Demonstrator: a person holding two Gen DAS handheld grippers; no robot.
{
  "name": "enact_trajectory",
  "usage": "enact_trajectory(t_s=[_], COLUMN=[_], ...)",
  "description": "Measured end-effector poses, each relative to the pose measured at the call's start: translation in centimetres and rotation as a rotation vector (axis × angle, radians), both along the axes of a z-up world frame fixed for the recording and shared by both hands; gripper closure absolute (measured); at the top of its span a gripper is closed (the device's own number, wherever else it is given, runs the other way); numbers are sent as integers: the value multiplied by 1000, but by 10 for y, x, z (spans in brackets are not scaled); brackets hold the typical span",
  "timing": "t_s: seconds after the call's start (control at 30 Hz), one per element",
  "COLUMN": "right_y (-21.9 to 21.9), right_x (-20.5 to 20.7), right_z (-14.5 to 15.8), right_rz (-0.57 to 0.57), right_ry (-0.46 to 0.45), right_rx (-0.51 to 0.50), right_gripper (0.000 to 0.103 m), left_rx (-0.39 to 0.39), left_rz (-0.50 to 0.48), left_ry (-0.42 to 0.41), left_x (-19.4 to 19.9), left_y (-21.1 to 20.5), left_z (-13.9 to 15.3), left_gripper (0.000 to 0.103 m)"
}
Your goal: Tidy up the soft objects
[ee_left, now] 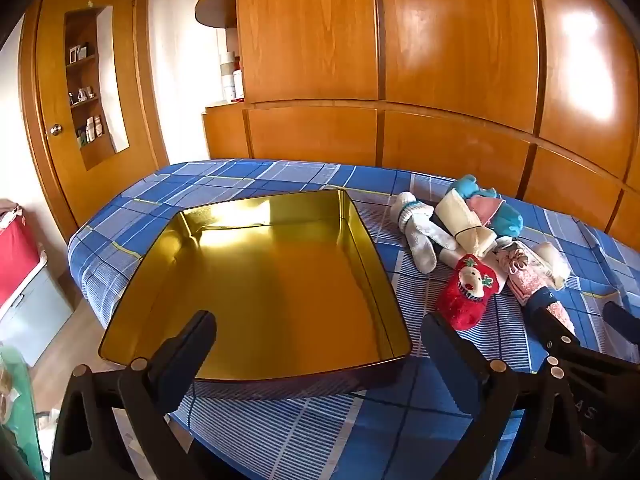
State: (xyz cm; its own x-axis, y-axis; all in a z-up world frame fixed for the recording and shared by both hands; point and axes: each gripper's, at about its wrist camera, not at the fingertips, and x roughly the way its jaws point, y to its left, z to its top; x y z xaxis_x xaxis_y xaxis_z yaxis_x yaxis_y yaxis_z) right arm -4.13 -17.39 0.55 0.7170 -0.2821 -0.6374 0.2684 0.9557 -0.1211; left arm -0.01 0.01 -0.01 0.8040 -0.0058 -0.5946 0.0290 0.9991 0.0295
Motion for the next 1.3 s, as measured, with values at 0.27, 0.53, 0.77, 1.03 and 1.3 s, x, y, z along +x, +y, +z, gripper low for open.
enact_trajectory(t_s=[0.27, 0.53, 0.77, 1.03, 1.3], right_y=[5, 12, 13, 15, 15], right_x=[-1, 1, 2, 1, 1], right_z=[1, 2, 1, 2, 1], right_rz=[7, 42, 51, 62, 65], right_ry=[-13, -10, -12, -20, -22], right_rx=[5, -9, -4, -2, 1], right_gripper=[0, 0, 0, 0, 0], left_rx=[-3, 5, 8, 9, 8], left_rz=[-2, 14, 22, 26, 27], left_ry=[9, 15, 18, 18, 19], left_x=[-3, -1, 0, 1, 0], left_y=[12, 16, 16, 16, 18], left_z=[2, -3, -3, -4, -4], left_gripper=[1, 1, 1, 1, 1])
